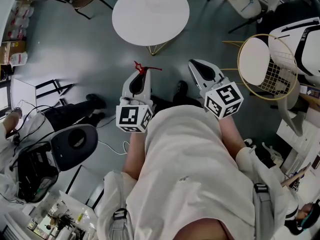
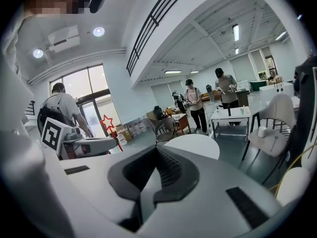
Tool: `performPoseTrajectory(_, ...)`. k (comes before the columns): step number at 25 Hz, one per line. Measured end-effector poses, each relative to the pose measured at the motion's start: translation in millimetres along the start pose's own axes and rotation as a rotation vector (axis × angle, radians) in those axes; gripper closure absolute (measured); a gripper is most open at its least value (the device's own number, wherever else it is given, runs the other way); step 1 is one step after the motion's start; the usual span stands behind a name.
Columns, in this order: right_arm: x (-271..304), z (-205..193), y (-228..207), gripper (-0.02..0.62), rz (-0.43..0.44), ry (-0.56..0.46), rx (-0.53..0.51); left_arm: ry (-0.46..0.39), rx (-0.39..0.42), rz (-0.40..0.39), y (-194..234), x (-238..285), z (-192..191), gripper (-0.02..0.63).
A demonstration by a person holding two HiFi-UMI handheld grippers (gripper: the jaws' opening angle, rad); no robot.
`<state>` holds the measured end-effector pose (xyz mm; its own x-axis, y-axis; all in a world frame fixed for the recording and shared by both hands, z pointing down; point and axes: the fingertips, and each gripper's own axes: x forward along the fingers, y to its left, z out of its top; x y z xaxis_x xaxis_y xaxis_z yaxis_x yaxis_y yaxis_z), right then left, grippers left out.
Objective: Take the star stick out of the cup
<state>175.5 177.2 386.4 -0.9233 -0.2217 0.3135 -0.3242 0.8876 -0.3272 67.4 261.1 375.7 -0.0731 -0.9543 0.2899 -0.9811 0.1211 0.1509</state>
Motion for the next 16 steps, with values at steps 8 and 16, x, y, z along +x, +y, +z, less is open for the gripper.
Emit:
performPoseTrajectory(8,-3,-6,5,0.589,-0.015,0.006,-0.009,0.005,-0.006,-0.001,-2,-9,-10,0.583)
performPoseTrajectory(16,-6,-3,9,0.589,-0.007,0.006,-0.027,0.007,-0.005,-0.006,-10,-12,-12,0.583)
